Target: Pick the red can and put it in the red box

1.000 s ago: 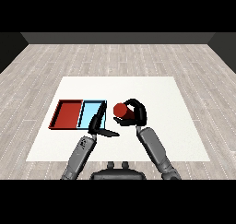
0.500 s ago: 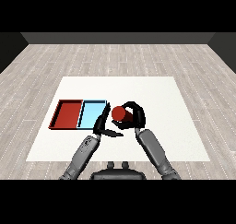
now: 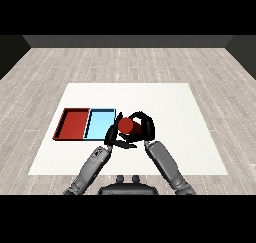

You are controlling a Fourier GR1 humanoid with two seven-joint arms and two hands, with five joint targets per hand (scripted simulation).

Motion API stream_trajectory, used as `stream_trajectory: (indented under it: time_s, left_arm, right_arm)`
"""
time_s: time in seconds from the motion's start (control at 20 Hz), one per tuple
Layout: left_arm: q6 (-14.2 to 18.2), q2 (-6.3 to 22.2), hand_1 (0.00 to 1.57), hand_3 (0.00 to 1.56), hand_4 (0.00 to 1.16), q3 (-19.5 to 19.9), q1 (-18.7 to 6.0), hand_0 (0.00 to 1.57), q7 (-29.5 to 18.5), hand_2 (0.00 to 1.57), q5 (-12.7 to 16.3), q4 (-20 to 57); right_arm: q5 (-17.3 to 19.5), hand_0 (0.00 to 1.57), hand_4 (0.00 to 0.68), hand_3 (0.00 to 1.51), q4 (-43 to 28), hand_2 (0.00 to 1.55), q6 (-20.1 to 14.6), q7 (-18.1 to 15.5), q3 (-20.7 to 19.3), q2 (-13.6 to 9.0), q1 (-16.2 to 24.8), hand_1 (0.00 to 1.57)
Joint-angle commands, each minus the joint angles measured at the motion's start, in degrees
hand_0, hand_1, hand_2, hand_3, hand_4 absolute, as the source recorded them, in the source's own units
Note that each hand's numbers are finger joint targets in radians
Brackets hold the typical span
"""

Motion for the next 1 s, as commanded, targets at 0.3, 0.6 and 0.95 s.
stream_trajectory:
  time_s: [0.3,0.6,0.95]
  left_arm:
    - [0.30,0.00,0.00,0.00,0.00,-1.49,-3.78,0.00,-1.53,0.00,3.50,4.31]
    - [-1.64,0.00,0.00,0.00,0.00,-0.03,-3.18,0.00,-0.97,0.00,4.93,3.39]
    - [6.65,0.00,0.00,0.00,0.00,-6.03,-6.34,0.00,-3.84,0.00,9.96,6.89]
  right_arm:
    - [-4.19,1.51,0.654,1.41,0.31,1.45,-0.97,-0.15,1.65,0.04,-2.35,1.51]
    - [-6.37,1.53,0.659,1.42,-0.75,1.46,-2.25,-0.52,3.66,0.04,-2.00,1.53]
    - [-3.71,1.50,0.638,1.40,1.01,1.46,-6.58,1.30,6.74,0.04,-5.40,1.50]
